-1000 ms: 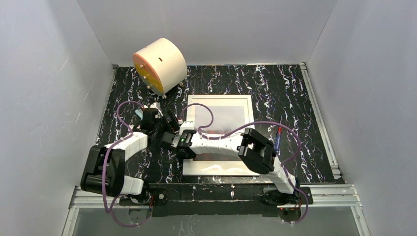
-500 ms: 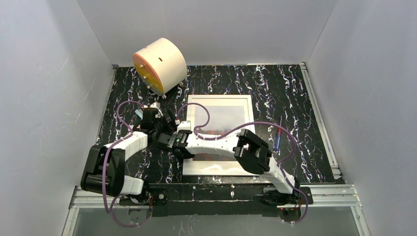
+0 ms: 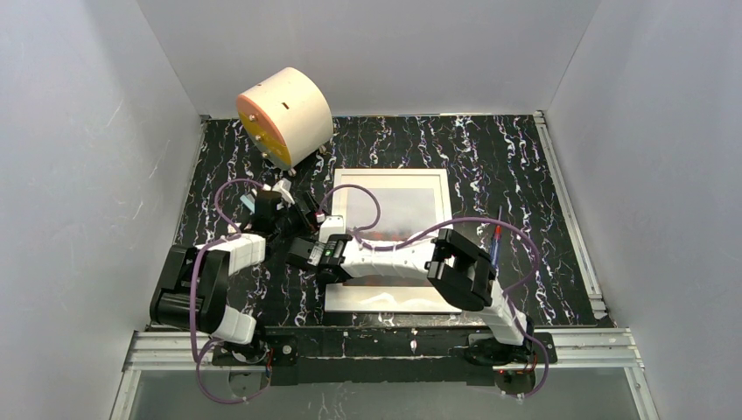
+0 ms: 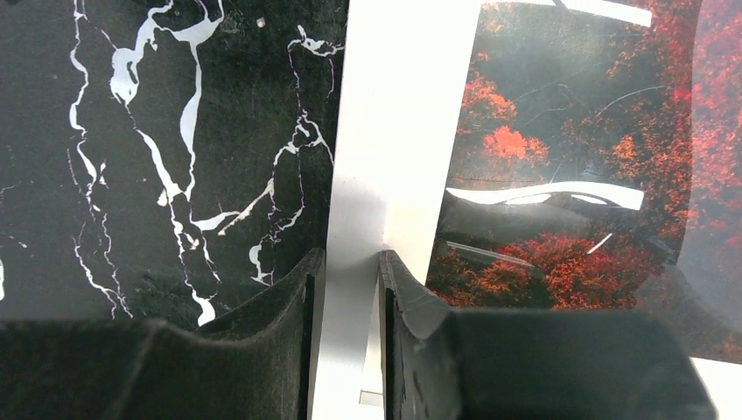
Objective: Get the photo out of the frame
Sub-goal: Turn over the photo frame at the center of the board.
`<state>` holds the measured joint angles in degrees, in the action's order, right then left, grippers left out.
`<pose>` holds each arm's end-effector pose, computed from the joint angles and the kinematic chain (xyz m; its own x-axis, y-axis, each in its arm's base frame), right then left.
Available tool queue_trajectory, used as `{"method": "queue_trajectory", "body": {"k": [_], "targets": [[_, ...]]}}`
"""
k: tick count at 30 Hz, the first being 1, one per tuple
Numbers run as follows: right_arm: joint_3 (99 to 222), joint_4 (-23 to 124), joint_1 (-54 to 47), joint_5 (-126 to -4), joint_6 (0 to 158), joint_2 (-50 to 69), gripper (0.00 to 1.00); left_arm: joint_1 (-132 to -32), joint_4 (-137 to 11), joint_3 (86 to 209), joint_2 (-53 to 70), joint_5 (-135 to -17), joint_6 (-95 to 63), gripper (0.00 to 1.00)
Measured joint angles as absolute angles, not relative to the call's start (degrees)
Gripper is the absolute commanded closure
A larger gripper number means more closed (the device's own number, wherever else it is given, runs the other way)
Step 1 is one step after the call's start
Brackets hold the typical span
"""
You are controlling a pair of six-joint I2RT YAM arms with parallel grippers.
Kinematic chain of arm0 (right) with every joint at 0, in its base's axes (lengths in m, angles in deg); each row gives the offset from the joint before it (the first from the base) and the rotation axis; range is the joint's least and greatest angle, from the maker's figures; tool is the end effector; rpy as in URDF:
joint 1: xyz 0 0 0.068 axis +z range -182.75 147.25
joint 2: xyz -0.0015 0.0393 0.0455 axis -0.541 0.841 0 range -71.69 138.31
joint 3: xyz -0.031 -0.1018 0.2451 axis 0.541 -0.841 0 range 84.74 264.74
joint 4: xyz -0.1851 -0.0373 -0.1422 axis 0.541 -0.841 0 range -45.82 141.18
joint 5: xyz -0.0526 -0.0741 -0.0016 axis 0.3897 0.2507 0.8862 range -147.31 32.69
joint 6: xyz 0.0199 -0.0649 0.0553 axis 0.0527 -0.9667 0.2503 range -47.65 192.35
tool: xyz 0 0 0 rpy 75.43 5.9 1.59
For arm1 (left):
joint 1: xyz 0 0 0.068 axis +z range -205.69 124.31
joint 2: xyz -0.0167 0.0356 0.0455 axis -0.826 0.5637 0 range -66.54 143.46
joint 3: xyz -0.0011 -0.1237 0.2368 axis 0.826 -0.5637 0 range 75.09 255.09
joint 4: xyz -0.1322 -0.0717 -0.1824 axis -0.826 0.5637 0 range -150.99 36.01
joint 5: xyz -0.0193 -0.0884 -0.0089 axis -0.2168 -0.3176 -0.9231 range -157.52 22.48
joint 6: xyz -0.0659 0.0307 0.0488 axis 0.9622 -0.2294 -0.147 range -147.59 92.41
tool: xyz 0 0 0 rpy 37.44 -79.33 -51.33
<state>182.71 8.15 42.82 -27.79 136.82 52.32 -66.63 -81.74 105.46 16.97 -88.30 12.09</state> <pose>0.1461 0.4139 0.1536 -0.8212 -0.0402 -0.5692 -0.1342 0.9831 0.1241 0.2828 -0.0828 0.1529 -0.7058 -0.4716 -0.5286 0.0272 0.7276 -0.6854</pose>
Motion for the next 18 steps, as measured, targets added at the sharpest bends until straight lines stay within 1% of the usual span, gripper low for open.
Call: {"method": "queue_trajectory", "body": {"k": [8,12,15,18], "targets": [[173.99,15.85,42.82,-28.20,136.73,45.65,0.99,-66.63,-89.00,103.65,19.31,-92.87,14.23,0.03],[172.92,16.98,42.80,-28.23,136.88,43.97,0.99,-66.61,-92.52,102.67,20.31,-94.37,15.39,0.03],[172.09,18.51,42.82,-28.18,136.97,43.10,0.99,-66.56,-94.96,102.12,21.25,-95.88,16.11,0.04],[171.22,19.71,42.80,-28.25,137.01,42.64,0.99,-66.56,-98.13,101.66,22.76,-98.02,17.01,0.09]]}}
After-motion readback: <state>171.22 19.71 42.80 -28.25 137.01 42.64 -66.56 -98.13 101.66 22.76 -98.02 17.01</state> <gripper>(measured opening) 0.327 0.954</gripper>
